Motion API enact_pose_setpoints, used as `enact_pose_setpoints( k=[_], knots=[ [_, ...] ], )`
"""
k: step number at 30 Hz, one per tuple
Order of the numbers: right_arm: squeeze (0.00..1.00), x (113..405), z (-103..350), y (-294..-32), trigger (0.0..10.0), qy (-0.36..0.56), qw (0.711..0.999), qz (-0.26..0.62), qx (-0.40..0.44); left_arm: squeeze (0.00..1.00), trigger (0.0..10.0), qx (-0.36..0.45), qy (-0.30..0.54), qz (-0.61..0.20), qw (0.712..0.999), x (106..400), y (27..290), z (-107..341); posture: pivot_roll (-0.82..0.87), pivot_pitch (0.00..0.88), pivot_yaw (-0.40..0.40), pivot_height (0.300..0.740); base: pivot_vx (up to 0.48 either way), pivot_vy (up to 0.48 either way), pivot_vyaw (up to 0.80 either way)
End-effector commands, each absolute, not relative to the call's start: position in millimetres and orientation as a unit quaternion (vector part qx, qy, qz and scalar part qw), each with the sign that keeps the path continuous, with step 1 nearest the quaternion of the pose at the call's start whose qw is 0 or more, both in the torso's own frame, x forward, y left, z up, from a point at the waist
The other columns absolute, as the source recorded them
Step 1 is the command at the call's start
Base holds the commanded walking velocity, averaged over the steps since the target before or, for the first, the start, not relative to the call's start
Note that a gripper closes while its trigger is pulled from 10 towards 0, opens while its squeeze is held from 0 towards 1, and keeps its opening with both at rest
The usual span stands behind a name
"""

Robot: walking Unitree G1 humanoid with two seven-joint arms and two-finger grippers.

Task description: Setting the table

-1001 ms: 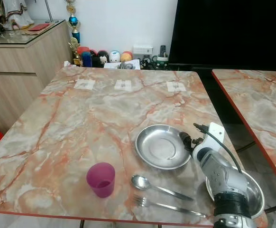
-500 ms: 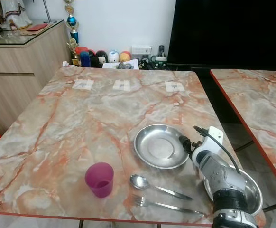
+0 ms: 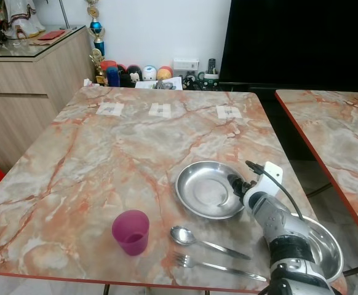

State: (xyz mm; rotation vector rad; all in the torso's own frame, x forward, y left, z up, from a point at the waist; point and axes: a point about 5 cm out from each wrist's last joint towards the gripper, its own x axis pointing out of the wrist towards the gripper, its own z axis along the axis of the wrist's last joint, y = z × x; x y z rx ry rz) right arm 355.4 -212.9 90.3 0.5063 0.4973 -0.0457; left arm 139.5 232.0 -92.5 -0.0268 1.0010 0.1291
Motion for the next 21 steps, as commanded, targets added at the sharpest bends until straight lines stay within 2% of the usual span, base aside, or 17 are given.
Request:
enact_pose_setpoints(
  k=[1,4,5,8,9,10,21],
  knots=[
    [0.00,359,93,-212,9.9,0.241,0.940,-0.023,0.242,0.00,10.0,-0.012,0.486,0.060,0.872,139,231,-93,-0.02,0.000,-0.016,0.740,0.000,0.000,0.00],
    [0.00,358,90,-211,10.0,0.246,0.938,-0.026,0.243,0.00,10.0,-0.013,0.486,0.058,0.872,140,230,-93,-0.02,0.000,-0.017,0.740,0.000,0.000,0.00],
    [0.00,357,88,-211,0.0,0.250,0.937,-0.029,0.243,0.00,10.0,-0.013,0.487,0.058,0.871,140,230,-93,-0.01,0.000,-0.017,0.740,0.000,0.000,0.00],
    [0.00,357,87,-210,0.0,0.251,0.937,-0.029,0.242,0.00,10.0,-0.013,0.489,0.060,0.870,139,231,-93,-0.01,0.000,-0.018,0.740,0.000,0.000,0.00],
    [0.00,358,86,-209,3.7,0.253,0.936,-0.026,0.243,0.00,10.0,-0.012,0.490,0.063,0.870,138,232,-94,-0.01,0.000,-0.018,0.740,0.000,0.000,0.00],
    [0.00,358,86,-208,10.0,0.255,0.936,-0.024,0.243,0.00,10.0,-0.011,0.490,0.065,0.869,137,235,-93,-0.01,0.000,-0.018,0.740,0.000,0.000,0.00],
    [0.00,358,83,-202,10.0,0.261,0.933,-0.019,0.248,0.00,10.0,-0.009,0.485,0.071,0.871,137,246,-90,0.00,0.000,-0.021,0.740,0.000,0.000,0.00]
  ],
)
